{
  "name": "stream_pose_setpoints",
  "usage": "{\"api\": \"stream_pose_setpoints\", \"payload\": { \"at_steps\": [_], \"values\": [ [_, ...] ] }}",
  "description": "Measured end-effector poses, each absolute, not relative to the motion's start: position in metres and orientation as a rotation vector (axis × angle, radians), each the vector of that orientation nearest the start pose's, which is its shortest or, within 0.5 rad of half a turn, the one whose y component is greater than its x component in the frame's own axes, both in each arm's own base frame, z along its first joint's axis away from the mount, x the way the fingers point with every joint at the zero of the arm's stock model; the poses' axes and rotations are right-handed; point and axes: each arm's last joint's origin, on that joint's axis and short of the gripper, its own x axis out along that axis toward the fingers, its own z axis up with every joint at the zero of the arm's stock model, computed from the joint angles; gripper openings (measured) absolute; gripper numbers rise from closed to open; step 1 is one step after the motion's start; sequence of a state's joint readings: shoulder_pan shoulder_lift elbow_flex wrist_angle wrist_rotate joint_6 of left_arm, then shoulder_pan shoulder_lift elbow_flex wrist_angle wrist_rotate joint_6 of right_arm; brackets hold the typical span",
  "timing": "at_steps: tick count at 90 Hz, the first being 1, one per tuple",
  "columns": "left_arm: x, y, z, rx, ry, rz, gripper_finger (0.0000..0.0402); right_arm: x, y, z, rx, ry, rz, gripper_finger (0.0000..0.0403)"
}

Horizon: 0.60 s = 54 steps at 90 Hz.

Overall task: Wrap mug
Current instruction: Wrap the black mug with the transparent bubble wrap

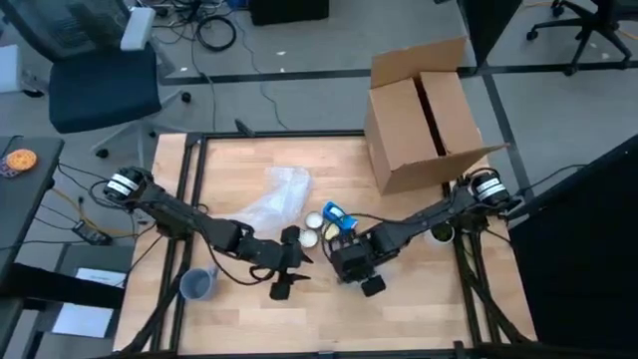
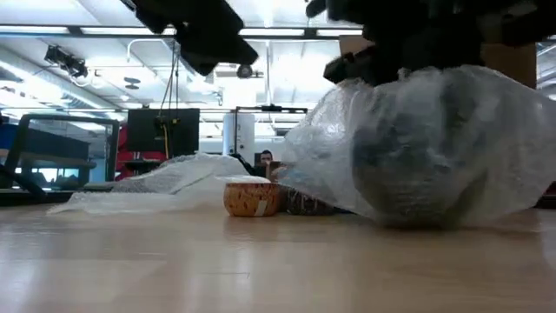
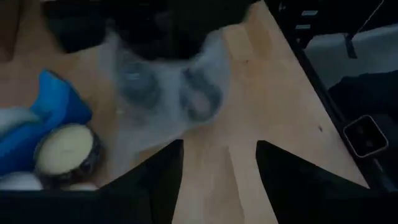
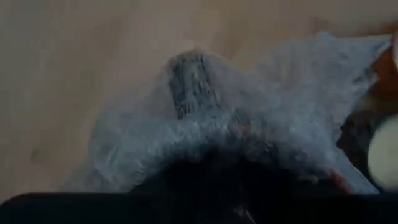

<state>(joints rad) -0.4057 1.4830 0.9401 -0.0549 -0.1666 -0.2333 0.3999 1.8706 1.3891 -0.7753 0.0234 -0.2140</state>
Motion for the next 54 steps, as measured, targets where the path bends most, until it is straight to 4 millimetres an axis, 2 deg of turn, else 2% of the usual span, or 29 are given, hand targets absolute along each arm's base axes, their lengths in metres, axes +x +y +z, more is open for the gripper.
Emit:
{"api": "stream_pose_setpoints", "payload": {
  "at_steps": [25, 54],
  "values": [
    [0.291, -0.12, 0.237, -0.063, 0.62, -0.156, 0.0188, 0.339, 0.155, 0.206, -0.857, 1.102, 0.745, 0.0089],
    [0.291, -0.12, 0.237, -0.063, 0.624, -0.155, 0.0188, 0.343, 0.143, 0.206, -1.142, 1.028, 0.915, 0.0075]
  ]
}}
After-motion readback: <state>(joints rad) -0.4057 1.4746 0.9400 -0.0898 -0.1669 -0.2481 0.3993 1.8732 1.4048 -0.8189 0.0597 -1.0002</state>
